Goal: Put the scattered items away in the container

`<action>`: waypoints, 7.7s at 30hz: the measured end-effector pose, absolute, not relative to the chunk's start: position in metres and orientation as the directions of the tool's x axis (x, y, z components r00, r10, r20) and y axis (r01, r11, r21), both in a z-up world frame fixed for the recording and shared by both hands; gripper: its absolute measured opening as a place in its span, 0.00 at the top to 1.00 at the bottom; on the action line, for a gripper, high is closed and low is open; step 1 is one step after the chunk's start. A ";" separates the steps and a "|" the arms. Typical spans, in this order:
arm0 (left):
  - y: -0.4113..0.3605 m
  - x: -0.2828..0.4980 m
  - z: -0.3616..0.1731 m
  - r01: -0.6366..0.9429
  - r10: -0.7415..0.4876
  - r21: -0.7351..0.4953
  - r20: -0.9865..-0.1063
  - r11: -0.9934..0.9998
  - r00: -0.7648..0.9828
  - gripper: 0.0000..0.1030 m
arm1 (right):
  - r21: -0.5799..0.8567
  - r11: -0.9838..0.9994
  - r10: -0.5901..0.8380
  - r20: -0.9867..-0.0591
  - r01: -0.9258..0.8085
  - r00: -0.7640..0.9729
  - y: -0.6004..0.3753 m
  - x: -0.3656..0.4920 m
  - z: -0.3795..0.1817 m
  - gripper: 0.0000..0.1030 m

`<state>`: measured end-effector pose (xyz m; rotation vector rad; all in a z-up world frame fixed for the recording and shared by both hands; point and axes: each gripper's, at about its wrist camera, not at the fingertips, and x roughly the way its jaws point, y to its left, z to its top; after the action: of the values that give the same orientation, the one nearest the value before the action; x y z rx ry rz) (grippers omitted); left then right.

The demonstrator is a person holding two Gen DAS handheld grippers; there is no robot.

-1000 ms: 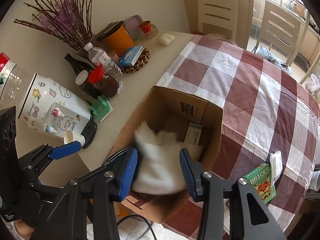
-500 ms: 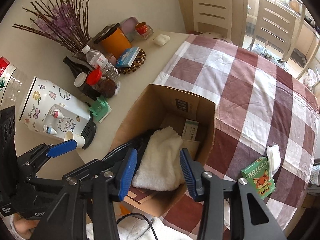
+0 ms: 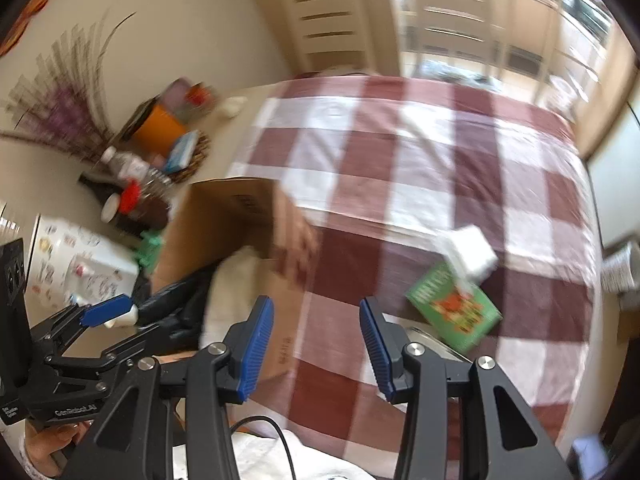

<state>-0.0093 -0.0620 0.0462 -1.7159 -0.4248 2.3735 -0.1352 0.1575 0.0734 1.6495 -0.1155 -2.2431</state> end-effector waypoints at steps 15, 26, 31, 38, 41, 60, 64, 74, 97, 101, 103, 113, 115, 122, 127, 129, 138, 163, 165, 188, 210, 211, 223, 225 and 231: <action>0.095 -0.005 0.016 -0.189 0.444 -0.413 -0.878 -0.891 -0.177 0.16 | 0.247 -0.969 -0.237 -0.933 -0.005 -0.273 0.294 -0.096 0.032 0.56; 0.137 -0.001 -0.070 0.060 0.414 -0.426 -0.899 -0.903 -0.145 0.17 | 0.129 -0.969 -0.174 -0.963 0.211 -0.206 0.306 -0.103 -0.023 0.56; 0.138 -0.001 -0.094 0.207 0.400 -0.431 -0.900 -0.878 -0.173 0.17 | 0.128 -0.956 -0.182 -0.965 0.265 -0.189 0.302 -0.112 -0.043 0.56; 0.153 0.000 -0.120 0.266 0.417 -0.437 -0.899 -0.859 -0.132 0.17 | 0.130 -0.935 -0.187 -0.971 0.329 -0.149 0.291 -0.127 -0.070 0.56; 0.159 0.004 -0.139 0.280 0.428 -0.435 -0.899 -0.856 -0.090 0.17 | 0.126 -0.924 -0.181 -0.976 0.362 -0.122 0.287 -0.132 -0.083 0.56; 0.130 0.017 -0.164 0.085 0.430 -0.426 -0.902 -0.901 0.030 0.45 | 0.215 -0.846 -0.206 -0.976 0.487 0.072 0.241 -0.107 -0.145 0.56; 0.133 0.017 -0.161 0.011 0.399 -0.399 -0.916 -0.917 0.034 0.49 | 0.108 -0.811 -0.142 -0.990 0.575 -0.014 0.228 -0.096 -0.144 0.55; 0.119 0.017 -0.160 -0.004 0.412 -0.413 -0.909 -0.911 0.057 0.53 | 0.031 -0.753 -0.062 -0.998 0.657 -0.025 0.215 -0.087 -0.155 0.27; 0.104 0.016 -0.154 -0.106 0.406 -0.414 -0.910 -0.904 0.087 0.60 | 0.156 -0.910 -0.164 -0.986 0.383 0.012 0.233 -0.054 -0.151 0.26; 0.100 0.014 -0.150 -0.113 0.407 -0.416 -0.909 -0.902 0.095 0.60 | 0.200 -0.933 -0.206 -0.978 0.301 0.010 0.248 -0.037 -0.133 0.26; 0.098 0.015 -0.143 -0.123 0.408 -0.417 -0.908 -0.901 0.093 0.60 | 0.206 -0.938 -0.216 -0.976 0.277 -0.004 0.254 -0.029 -0.122 0.26; 0.109 0.007 -0.139 -0.179 0.404 -0.419 -0.908 -0.890 0.113 0.60 | 0.225 -0.954 -0.229 -0.973 0.198 0.001 0.261 -0.055 -0.095 0.80; 0.113 0.005 -0.144 -0.190 0.390 -0.407 -0.913 -0.893 0.122 0.60 | 0.177 -0.957 -0.180 -0.984 0.230 0.005 0.246 -0.071 -0.106 0.78; 0.125 0.004 -0.148 -0.250 0.349 -0.371 -0.928 -0.894 0.127 0.60 | -0.008 -0.973 0.011 -1.000 0.229 0.014 0.247 -0.065 -0.145 0.74; 0.125 0.002 -0.151 -0.239 0.360 -0.385 -0.922 -0.892 0.142 0.60 | 0.072 -0.991 -0.074 -0.997 0.114 -0.012 0.254 -0.062 -0.139 0.32; 0.126 0.002 -0.152 -0.239 0.358 -0.385 -0.922 -0.891 0.150 0.60 | -0.003 -0.991 0.003 -1.000 0.136 0.006 0.252 -0.060 -0.149 0.25; 0.130 0.000 -0.158 -0.242 0.355 -0.386 -0.921 -0.890 0.162 0.60 | -0.034 -0.992 0.037 -0.999 0.120 0.026 0.255 -0.053 -0.163 0.24; 0.101 -0.008 -0.072 -0.235 0.447 -0.443 -0.894 -0.865 0.038 0.60 | 0.210 -0.977 -0.214 -0.969 0.042 -0.122 0.286 -0.040 -0.049 0.32; 0.103 -0.010 -0.062 -0.230 0.450 -0.443 -0.893 -0.867 0.021 0.60 | 0.209 -0.976 -0.216 -0.966 0.061 -0.141 0.275 -0.043 -0.043 0.32; 0.015 -0.022 0.023 -0.056 0.401 -0.399 -0.887 -0.915 -0.230 0.60 | 0.223 -0.923 -0.300 -0.928 0.313 -0.221 0.142 -0.107 0.013 0.32; -0.078 -0.005 0.046 0.159 0.321 -0.395 -0.878 -0.905 -0.355 0.60 | 0.231 -0.811 -0.392 -0.896 0.537 -0.208 0.042 -0.129 0.057 0.32; -0.082 -0.003 0.045 0.170 0.318 -0.396 -0.878 -0.903 -0.358 0.60 | 0.231 -0.806 -0.395 -0.896 0.544 -0.205 0.039 -0.130 0.058 0.32; -0.123 0.009 0.035 0.276 0.284 -0.400 -0.882 -0.874 -0.376 0.60 | 0.238 -0.761 -0.417 -0.892 0.603 -0.174 0.001 -0.130 0.063 0.32; -0.129 0.009 0.033 0.288 0.280 -0.400 -0.883 -0.870 -0.377 0.60 | 0.240 -0.755 -0.420 -0.892 0.610 -0.168 -0.005 -0.131 0.063 0.32; -0.142 0.010 0.025 0.319 0.275 -0.401 -0.886 -0.859 -0.373 0.60 | 0.247 -0.736 -0.424 -0.894 0.631 -0.144 -0.023 -0.131 0.061 0.32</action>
<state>0.0102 -0.1417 0.0251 -1.7739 -0.8415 2.4886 -0.1314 -0.0232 0.0613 1.4286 0.2427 -1.9432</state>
